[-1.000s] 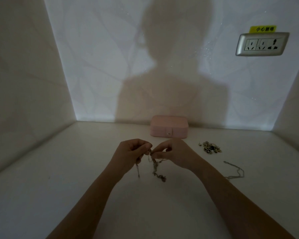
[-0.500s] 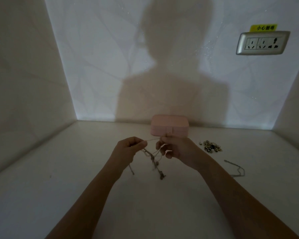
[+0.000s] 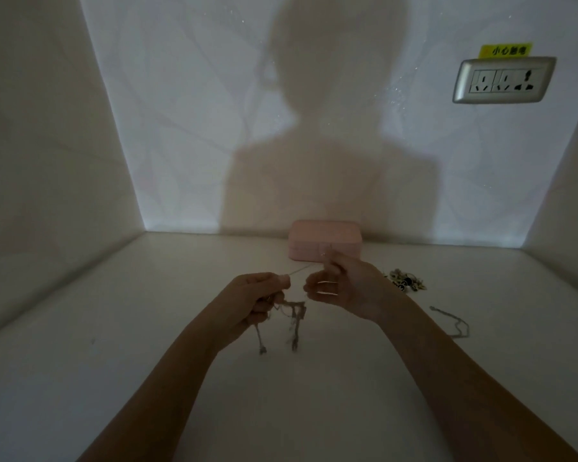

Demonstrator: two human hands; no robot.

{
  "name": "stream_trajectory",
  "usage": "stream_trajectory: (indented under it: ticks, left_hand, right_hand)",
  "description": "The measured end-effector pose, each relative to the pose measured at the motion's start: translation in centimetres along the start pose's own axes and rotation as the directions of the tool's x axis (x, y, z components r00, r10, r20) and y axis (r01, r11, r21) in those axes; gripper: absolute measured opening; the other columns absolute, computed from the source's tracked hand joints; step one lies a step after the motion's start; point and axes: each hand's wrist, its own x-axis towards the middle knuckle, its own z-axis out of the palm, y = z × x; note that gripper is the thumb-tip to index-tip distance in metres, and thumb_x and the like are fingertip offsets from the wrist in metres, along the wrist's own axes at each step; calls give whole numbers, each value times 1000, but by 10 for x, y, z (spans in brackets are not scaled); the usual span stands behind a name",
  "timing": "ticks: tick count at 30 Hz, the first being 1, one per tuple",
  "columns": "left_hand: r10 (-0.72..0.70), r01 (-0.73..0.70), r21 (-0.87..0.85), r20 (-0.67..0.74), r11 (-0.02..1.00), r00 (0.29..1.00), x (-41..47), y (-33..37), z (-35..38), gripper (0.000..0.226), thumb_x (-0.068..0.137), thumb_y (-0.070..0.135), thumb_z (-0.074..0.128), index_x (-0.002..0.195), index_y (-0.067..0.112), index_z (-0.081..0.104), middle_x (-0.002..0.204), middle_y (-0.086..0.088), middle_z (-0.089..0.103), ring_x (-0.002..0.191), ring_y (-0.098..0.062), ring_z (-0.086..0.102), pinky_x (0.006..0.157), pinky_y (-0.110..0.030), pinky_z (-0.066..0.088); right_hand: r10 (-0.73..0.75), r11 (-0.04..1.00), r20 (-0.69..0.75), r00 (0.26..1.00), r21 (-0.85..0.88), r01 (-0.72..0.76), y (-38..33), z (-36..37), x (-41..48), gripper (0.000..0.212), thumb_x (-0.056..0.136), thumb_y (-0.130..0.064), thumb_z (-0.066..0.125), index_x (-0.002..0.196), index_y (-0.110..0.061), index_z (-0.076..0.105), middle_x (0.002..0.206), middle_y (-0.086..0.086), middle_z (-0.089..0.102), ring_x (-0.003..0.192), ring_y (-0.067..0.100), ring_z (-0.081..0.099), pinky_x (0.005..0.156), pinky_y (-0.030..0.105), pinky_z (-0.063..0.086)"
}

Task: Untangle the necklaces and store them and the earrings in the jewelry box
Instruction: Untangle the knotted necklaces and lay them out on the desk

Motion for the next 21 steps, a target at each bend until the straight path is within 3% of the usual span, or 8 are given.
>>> stream_trajectory:
  ticks: [1,3,6,9,13,15,18,21]
  left_hand:
    - [-4,4,-14,-7,1000,1000,1,-1,0,9,82,16,63,76,11,59,59,4,46,44,-5,25,40,-15,19]
    - [-1,0,-14,-57,1000,998,3,-3,-1,18,82,0,63,74,12,53,67,3,58,50,-6,36,40,-15,23]
    - [12,3,102,-140,995,990,6,-6,-2,30,79,-6,66,71,13,44,92,-3,72,58,-4,56,46,-17,31]
    - [40,8,237,-200,972,979,5,-7,0,36,78,0,70,73,14,38,88,-6,74,40,0,46,41,-15,32]
    - [89,-12,296,-247,955,965,7,-7,-1,39,77,6,73,71,16,36,78,-7,70,36,-1,36,41,-16,31]
    - [86,-27,241,-236,970,968,7,-6,-3,38,79,4,70,70,16,35,76,-7,66,39,-3,35,43,-18,30]
    - [98,-53,194,-235,980,967,7,-4,-4,36,81,6,69,71,16,36,77,-7,64,40,-4,34,44,-19,30]
    - [173,-61,356,-294,933,940,7,-7,-1,38,76,16,76,76,15,38,80,2,71,49,-5,47,48,-18,37]
  right_hand:
    - [30,999,31,999,43,-31,-1,1,-1,43,99,-32,41,61,-12,39,60,12,60,61,26,63,79,42,54]
    - [65,998,12,998,-23,-64,0,4,-1,45,100,-32,38,59,-13,40,48,6,46,45,20,50,61,33,55]
    - [18,941,-47,999,-337,-32,2,5,-1,37,99,-28,41,67,-12,50,51,0,41,40,9,32,41,20,35]
    - [-35,759,45,998,-649,56,-1,4,-6,31,96,-26,50,76,-10,68,62,-1,54,45,5,33,43,17,25]
    - [-58,510,167,984,-842,173,-5,6,-11,12,81,-22,71,91,-17,77,72,-9,69,54,-5,52,49,9,35]
    - [-118,489,182,976,-845,217,-3,7,-10,15,77,-17,75,92,-17,77,74,-10,71,63,-9,58,57,2,38]
    - [-127,536,165,978,-818,208,-4,7,-10,15,79,-15,74,93,-16,76,70,-10,69,56,-9,55,51,5,36]
    - [-129,540,158,979,-817,203,-4,6,-11,14,80,-14,72,93,-17,76,68,-9,67,48,-6,48,47,11,34]
